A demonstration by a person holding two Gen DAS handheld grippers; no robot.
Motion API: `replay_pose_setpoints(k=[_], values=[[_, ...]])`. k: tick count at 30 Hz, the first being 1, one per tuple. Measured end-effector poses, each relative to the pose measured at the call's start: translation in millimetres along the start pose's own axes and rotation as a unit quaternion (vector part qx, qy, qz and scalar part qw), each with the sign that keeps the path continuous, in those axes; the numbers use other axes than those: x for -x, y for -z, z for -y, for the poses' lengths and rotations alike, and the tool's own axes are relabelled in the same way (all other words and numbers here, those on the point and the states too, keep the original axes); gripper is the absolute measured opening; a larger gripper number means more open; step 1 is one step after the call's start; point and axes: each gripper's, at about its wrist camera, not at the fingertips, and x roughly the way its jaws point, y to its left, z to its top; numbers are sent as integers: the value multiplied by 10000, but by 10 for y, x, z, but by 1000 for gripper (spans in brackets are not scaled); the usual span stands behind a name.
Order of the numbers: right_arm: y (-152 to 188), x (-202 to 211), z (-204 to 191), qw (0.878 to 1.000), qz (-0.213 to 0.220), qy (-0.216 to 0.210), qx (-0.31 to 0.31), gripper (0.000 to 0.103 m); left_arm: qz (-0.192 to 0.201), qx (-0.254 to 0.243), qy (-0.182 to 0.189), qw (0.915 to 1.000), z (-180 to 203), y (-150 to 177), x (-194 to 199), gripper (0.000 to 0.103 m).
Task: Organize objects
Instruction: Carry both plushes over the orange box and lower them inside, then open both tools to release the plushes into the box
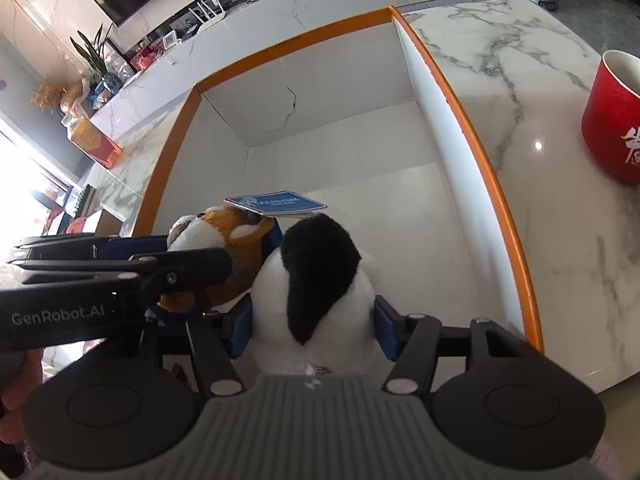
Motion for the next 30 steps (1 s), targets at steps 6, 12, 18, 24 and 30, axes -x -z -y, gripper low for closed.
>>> replay_pose_setpoints(k=[6, 12, 18, 24, 30], values=[[-6, -50, -4, 9999, -102, 68, 108, 63, -64, -65, 121, 9999, -11, -7, 9, 62], [-26, -68, -12, 9996, -191, 98, 170, 64, -133, -124, 293, 9994, -70, -14, 185, 64], [-25, -110, -91, 9981, -486, 39, 386, 67, -59, -36, 355, 9993, -138, 7, 313, 61], [-96, 36, -187, 9959, -253, 283, 827, 75, 243, 134, 353, 9990, -194, 56, 515, 62], [-102, -50, -166, 9951, -421, 398, 803, 60, 184, 397, 236, 9988, -296, 160, 543, 62]])
